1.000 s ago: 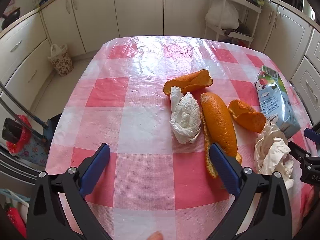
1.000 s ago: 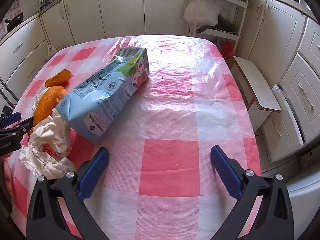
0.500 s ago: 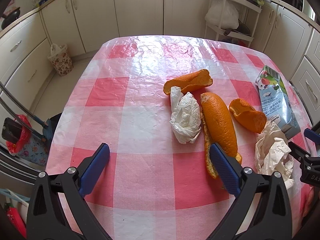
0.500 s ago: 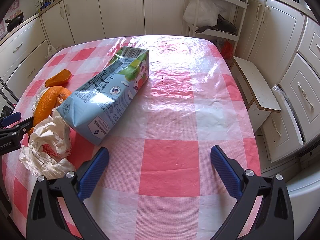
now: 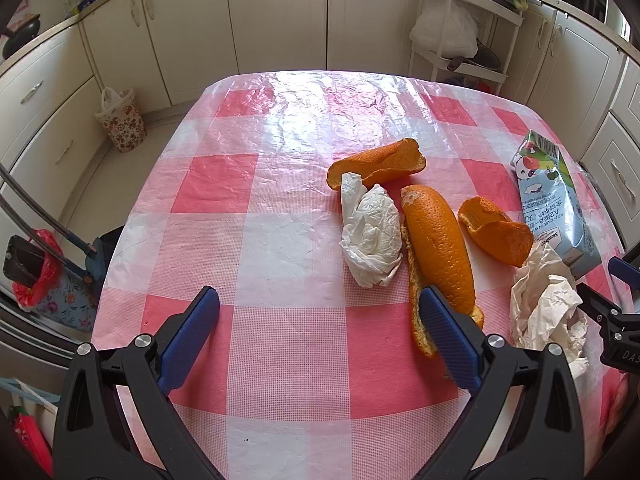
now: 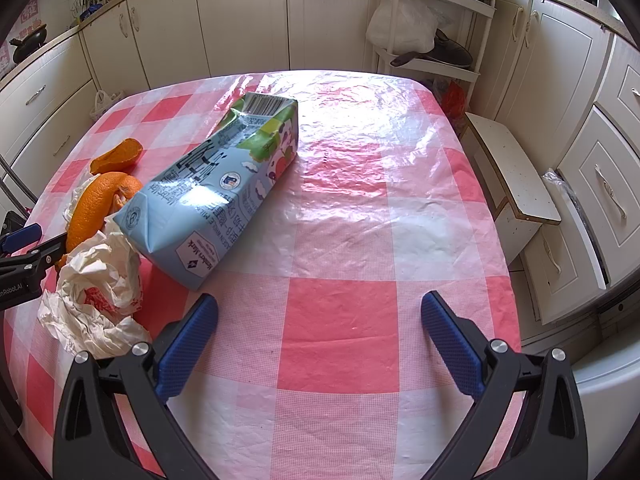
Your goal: Collect trash
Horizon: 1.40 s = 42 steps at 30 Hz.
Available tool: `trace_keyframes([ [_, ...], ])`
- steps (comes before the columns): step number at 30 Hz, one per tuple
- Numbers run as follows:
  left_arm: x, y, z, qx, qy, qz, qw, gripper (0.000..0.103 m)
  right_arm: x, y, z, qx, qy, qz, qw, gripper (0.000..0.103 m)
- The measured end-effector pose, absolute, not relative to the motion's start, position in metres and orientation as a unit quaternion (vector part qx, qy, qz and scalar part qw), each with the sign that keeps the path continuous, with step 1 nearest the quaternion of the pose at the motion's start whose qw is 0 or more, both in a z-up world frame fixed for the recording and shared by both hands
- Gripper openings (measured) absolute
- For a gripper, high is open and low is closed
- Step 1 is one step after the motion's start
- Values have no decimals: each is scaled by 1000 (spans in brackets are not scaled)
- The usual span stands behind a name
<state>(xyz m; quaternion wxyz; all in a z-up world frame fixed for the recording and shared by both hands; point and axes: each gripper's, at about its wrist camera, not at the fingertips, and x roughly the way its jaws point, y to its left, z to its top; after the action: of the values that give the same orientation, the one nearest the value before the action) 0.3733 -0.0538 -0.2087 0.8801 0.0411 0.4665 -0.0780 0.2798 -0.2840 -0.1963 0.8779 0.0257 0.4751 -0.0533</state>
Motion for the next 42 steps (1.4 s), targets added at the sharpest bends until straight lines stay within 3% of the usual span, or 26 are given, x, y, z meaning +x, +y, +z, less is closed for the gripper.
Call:
trace_keyframes([
  [34,376,-50,-209,35,468,-75,880,96,280,-283,-197,27,475,-53,878,97],
  [37,363,-46,-205,46,484,-91,869,96,281,-282,-197,28,474,-52,878,97],
  [42,298,-26,-185,39,416,-89,904,96,281,-283,-197,28,474,-52,878,97],
])
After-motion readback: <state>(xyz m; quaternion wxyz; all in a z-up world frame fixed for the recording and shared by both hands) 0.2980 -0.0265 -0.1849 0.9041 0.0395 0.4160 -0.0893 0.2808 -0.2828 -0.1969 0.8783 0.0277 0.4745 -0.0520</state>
